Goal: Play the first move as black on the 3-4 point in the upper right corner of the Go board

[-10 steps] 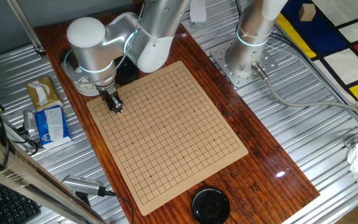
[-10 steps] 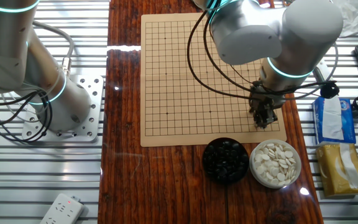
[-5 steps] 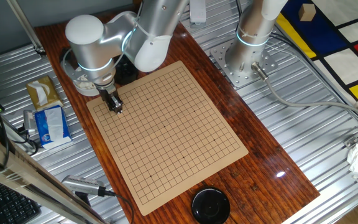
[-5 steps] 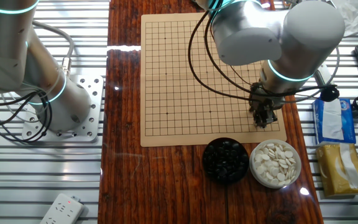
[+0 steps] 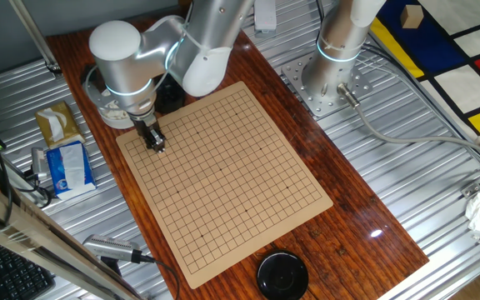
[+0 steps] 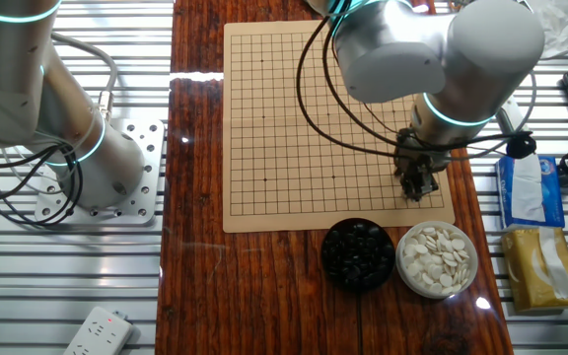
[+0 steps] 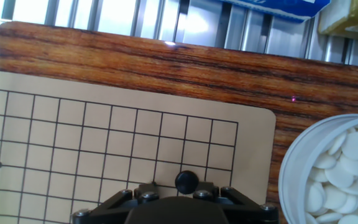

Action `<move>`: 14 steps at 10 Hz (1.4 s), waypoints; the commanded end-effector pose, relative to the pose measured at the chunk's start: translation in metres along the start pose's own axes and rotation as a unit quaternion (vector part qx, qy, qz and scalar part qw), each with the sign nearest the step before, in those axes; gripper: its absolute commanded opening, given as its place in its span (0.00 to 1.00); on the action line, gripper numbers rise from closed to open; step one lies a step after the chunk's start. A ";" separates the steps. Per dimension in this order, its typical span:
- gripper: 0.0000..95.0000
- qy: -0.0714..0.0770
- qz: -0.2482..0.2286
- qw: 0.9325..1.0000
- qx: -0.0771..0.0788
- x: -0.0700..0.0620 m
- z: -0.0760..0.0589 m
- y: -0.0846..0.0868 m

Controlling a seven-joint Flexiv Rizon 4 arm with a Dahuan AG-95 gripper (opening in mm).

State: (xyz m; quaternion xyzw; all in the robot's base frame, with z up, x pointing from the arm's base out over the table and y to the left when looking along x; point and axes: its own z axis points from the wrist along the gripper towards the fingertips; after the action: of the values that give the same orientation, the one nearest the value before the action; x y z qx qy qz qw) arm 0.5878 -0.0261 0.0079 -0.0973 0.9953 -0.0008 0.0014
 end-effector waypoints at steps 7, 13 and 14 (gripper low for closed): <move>0.40 0.001 -0.004 1.000 0.003 0.001 -0.001 0.001; 0.40 0.005 -0.008 1.000 0.004 -0.002 -0.014 0.001; 0.40 0.009 -0.009 1.000 0.005 -0.004 -0.020 0.000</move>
State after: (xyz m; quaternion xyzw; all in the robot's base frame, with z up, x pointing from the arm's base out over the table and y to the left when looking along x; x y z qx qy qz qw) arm 0.5917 -0.0252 0.0303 -0.1067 0.9942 -0.0073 -0.0070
